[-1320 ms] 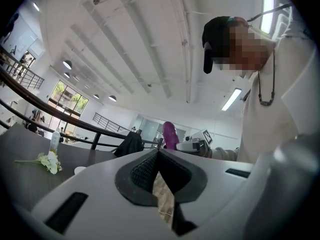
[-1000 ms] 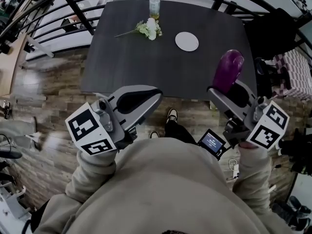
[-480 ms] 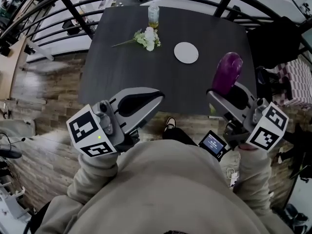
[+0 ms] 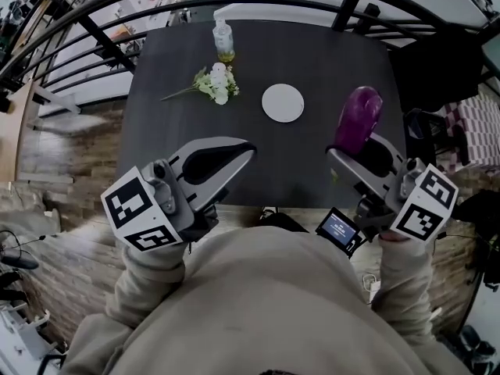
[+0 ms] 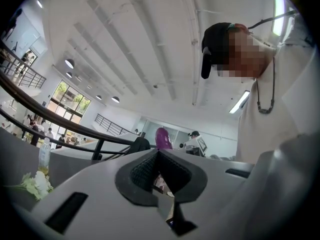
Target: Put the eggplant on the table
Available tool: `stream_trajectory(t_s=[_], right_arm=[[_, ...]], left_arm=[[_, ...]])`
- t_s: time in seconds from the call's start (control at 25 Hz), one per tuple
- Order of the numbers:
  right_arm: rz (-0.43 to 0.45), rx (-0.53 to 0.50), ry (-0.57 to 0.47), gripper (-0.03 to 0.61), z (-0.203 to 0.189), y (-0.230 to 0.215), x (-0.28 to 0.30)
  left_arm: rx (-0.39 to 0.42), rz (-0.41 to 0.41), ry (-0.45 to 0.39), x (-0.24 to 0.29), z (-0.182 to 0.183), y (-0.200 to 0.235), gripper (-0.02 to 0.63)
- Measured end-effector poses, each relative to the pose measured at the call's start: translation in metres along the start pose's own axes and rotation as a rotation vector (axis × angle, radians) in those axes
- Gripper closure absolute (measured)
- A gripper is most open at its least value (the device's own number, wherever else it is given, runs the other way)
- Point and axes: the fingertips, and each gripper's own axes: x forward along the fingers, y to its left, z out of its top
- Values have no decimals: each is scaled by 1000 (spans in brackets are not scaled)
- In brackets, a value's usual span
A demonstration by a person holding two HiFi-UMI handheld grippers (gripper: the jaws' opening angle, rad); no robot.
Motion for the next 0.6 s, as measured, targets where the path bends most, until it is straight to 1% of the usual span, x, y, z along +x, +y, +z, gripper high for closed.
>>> stream_trajectory(t_s=[0.16,0.36,0.52,0.6], right_arm=[[26,-4,-1,367,10,-25,-4],[72,35,31,367,10,-58,38],[112,44,65,367,3,-62,51],[120,52,77,367,-1,-63,54]], left_arm=[[17,24,7,22,-1,7,609],[1,94,29,17,-5,43,609],[-34,150,45,6,-19,50,609],[-38,168,58,3,-24,51,609]])
